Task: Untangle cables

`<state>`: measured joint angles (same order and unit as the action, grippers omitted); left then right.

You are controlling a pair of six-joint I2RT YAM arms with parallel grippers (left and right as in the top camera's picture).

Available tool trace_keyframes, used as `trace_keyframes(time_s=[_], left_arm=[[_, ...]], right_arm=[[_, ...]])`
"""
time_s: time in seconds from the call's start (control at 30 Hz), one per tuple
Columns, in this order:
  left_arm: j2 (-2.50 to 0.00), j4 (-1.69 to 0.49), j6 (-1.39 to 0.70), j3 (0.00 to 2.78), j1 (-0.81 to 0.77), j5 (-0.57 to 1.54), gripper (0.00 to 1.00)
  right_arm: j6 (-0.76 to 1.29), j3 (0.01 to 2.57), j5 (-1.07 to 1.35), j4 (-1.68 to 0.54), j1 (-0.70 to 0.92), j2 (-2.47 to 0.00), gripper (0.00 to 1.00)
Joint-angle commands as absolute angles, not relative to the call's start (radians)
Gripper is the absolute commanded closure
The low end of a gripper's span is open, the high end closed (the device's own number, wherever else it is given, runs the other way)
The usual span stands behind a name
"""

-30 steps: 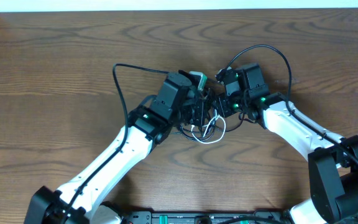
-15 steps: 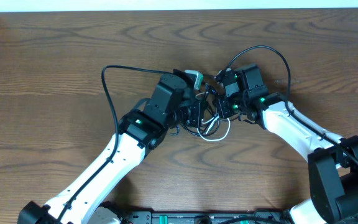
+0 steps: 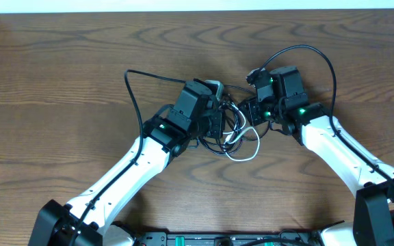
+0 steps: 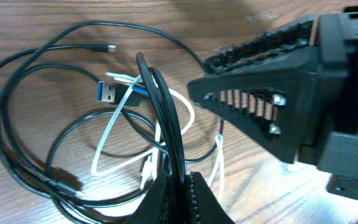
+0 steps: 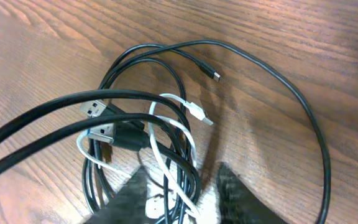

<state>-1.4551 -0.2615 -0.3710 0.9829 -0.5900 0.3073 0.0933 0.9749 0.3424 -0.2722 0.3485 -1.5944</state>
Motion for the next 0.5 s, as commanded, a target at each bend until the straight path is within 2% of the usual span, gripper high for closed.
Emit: trace_keyframes(time_s=[0.0, 0.13, 0.3, 0.33, 0.4, 0.43, 0.47], left_arm=[[-1.416, -0.237, -0.379, 0.986, -0.587, 0.380, 0.92], [-1.361, -0.234, -0.379, 0.986, -0.588, 0.385, 0.92], [-1.324, -0.227, -0.380, 0.986, -0.588, 0.449, 0.92], [-1.322, -0.227, -0.380, 0.986, -0.588, 0.458, 0.92], [-1.316, -0.231, -0.380, 0.986, -0.588, 0.464, 0.92], [-1.315, -0.232, -0.380, 0.986, -0.588, 0.464, 0.92], [-1.315, -0.233, -0.379, 0.986, -0.588, 0.464, 0.92]], right_arm=[[0.096, 0.978, 0.350, -0.273, 0.375, -1.600, 0.60], [0.096, 0.978, 0.350, -0.272, 0.403, -1.615, 0.57], [0.096, 0.978, 0.344, -0.262, 0.414, -1.616, 0.59], [0.096, 0.978, 0.342, -0.255, 0.414, -1.616, 0.64], [0.097, 0.978, 0.329, -0.242, 0.413, -1.616, 0.91], [0.097, 0.978, 0.315, -0.242, 0.413, -1.616, 0.99], [0.101, 0.978, 0.308, -0.243, 0.413, -1.616, 0.99]])
